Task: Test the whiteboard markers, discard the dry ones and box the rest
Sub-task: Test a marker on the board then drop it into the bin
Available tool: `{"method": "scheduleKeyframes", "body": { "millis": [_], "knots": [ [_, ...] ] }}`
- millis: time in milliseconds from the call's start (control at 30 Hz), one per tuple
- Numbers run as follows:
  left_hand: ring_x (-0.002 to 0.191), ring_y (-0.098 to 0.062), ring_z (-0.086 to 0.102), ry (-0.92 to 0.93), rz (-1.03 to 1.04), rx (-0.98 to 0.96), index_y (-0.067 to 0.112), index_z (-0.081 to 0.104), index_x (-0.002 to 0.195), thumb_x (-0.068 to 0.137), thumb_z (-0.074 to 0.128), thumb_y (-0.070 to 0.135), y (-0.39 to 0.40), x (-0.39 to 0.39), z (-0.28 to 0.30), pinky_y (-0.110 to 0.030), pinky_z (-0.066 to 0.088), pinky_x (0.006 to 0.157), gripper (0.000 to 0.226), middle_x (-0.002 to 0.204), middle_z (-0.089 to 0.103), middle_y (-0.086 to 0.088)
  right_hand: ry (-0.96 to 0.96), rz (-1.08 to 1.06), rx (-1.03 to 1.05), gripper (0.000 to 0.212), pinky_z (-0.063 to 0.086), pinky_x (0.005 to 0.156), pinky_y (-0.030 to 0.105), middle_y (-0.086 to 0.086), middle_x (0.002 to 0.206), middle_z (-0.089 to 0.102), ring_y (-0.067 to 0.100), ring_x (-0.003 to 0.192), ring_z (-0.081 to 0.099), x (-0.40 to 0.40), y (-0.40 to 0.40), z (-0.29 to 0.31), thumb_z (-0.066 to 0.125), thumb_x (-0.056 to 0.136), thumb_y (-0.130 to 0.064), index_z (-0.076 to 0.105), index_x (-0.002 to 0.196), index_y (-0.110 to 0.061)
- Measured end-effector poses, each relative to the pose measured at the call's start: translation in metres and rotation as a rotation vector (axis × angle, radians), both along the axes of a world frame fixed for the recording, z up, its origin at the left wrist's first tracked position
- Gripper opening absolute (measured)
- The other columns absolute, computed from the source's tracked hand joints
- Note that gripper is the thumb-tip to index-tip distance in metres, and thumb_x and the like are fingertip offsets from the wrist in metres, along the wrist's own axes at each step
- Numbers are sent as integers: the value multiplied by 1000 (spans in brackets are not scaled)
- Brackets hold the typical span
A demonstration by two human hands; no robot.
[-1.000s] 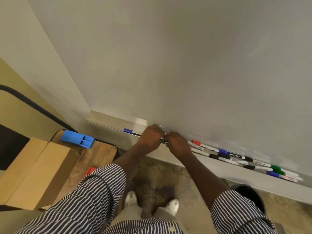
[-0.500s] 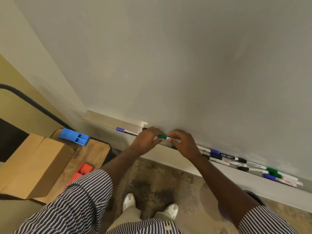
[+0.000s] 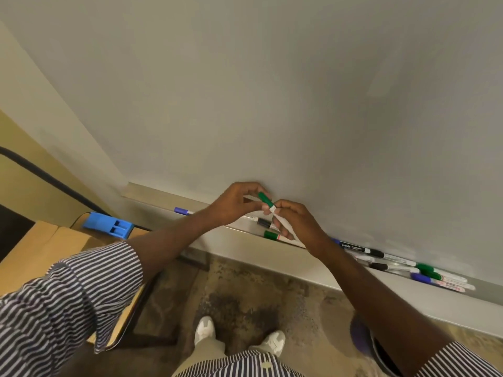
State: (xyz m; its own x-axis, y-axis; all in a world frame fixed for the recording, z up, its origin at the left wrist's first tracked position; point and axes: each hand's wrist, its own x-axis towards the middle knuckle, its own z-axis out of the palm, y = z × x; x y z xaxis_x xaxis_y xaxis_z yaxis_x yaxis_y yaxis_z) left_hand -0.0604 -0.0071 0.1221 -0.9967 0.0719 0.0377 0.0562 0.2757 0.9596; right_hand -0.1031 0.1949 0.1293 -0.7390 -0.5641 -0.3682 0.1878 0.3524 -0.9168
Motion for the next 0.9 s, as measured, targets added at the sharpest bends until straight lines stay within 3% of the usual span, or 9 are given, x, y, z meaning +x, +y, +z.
{"method": "scheduleKeyframes", "body": {
  "millis": [67,133,200,267,467,600,733,833,900],
  "knots": [
    [92,-13,69,-61,30,243,-6,70,104,93,66,0,14,0,3,-26,54,90,13,97,74,-15,-22,-41,-67,26,29,43,22,4,61,50,15,46,36,0,1,7,46,108,-20,69,99,-14],
    [104,-18,70,-88,70,444,-4,67,117,100,56,2,28,0,6,-31,55,95,21,109,75,-9,-11,-66,-103,22,26,42,20,6,62,46,13,45,33,0,2,17,48,108,-27,67,99,-21],
    [121,-28,65,-76,98,538,-2,62,129,104,50,9,40,0,8,-40,52,104,30,126,70,-12,11,-73,-118,19,25,42,19,5,62,42,9,44,32,0,2,27,49,107,-29,66,103,-22],
    [126,-32,61,-64,136,632,0,61,131,105,47,14,52,1,12,-44,50,106,32,131,67,-16,33,-95,-131,19,25,41,18,4,61,38,6,43,31,0,2,33,49,108,-26,66,102,-21],
    [113,-30,67,-49,383,813,16,77,98,104,52,16,78,4,21,-44,56,92,25,117,73,-17,282,-135,-86,21,33,48,16,-15,50,43,1,46,37,2,-3,32,50,106,-13,71,106,-12],
    [104,-24,70,-63,518,852,13,77,96,103,53,14,85,4,29,-43,58,92,25,109,76,-13,568,-79,82,26,43,67,22,-21,71,61,0,63,54,4,-10,30,51,106,-19,70,124,-16],
    [89,-17,71,-60,655,911,19,81,82,101,58,14,87,4,39,-34,59,83,30,98,78,-8,850,-5,340,33,35,68,27,1,93,74,16,74,61,12,-11,49,46,108,-31,61,136,-24],
    [74,-10,69,-62,742,943,22,82,71,99,63,15,92,3,48,-25,58,70,34,81,77,0,1021,15,518,37,37,66,29,4,107,75,28,92,70,20,-16,63,42,108,-34,54,141,-25],
    [63,-6,65,-92,739,1008,18,79,74,100,61,13,90,0,52,-21,55,61,32,73,74,3,1092,-4,552,36,42,65,31,2,106,74,28,90,70,22,-19,66,42,108,-35,53,141,-26]
  ]
}}
